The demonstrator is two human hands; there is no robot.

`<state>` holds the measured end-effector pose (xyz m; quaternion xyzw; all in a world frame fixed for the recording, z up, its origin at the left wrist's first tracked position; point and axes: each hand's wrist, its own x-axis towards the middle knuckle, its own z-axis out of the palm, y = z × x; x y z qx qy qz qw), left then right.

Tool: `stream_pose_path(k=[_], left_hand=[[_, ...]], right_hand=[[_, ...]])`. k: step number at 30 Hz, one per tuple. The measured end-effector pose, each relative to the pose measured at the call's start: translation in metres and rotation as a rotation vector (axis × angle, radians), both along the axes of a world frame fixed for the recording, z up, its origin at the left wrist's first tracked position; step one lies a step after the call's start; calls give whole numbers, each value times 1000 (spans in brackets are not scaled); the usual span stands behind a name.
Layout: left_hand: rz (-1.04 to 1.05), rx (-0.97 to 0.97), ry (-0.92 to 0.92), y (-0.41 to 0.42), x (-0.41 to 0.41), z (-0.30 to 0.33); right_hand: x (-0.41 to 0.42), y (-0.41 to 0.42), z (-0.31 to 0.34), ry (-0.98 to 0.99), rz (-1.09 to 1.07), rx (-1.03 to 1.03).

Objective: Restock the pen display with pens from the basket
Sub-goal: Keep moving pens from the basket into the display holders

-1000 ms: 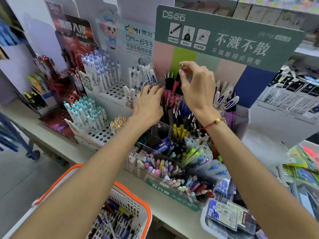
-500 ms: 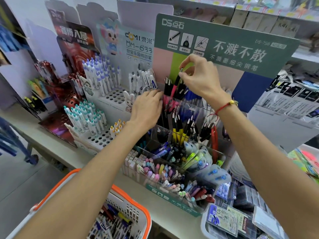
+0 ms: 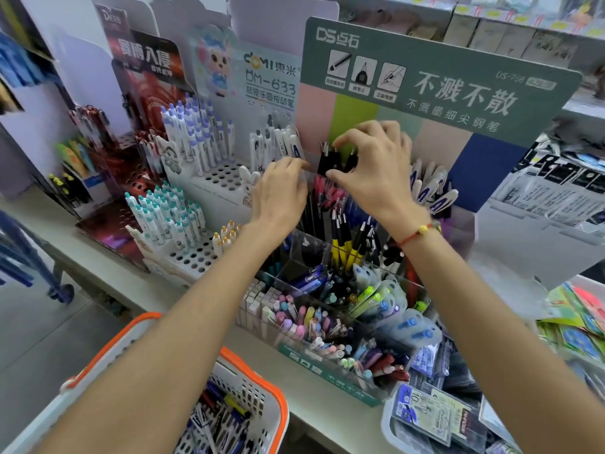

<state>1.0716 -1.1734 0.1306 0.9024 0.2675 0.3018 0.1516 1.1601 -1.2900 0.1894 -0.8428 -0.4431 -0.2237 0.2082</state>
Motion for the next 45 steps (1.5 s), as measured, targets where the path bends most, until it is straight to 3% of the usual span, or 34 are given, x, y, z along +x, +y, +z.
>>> stream_pose_path(k=[3,6,11,17,22,25,27,32,34,37,39,41,43,45], left_hand=[[42,-74,-155,-4,-33,-11],[108,-252,-211,-7,-80,-37],[310,-487,-59,-9,-185,-115],[552,-675,86,-27,-302,-198],[690,-799,238,-45,-382,-277],[700,-923,414,-61,-428,-326],[577,-974,582,-78,-450,-353],[245,-1056,875,-137,-473,-390],[290,-1048,714,-152,-476,-394],[756,-984,332,-158,-477,-390],[1067,-1064,183,-154,-479,-394],[1191,-1215,73,-145,-483,-400],[1264,-1300,-108,-134,-487,-408],[1351,-1401,-303,-125,-492,-414]], right_hand=[[-32,-11,-19,15,102,205],[-73,-9,-50,192,239,163],[-134,6,-123,430,313,-197],[-214,15,-197,552,435,-563],[-266,24,-295,589,512,-844],[-288,24,-344,535,589,-1089],[-298,23,-364,450,688,-1254],[-319,12,-401,-141,700,-1543],[-325,9,-407,-230,780,-1546],[-348,10,-414,-172,1030,-1364],[-380,15,-420,144,1049,-1308],[-416,24,-430,458,959,-1294],[-448,31,-443,569,902,-1278],[-473,36,-455,548,833,-1250]])
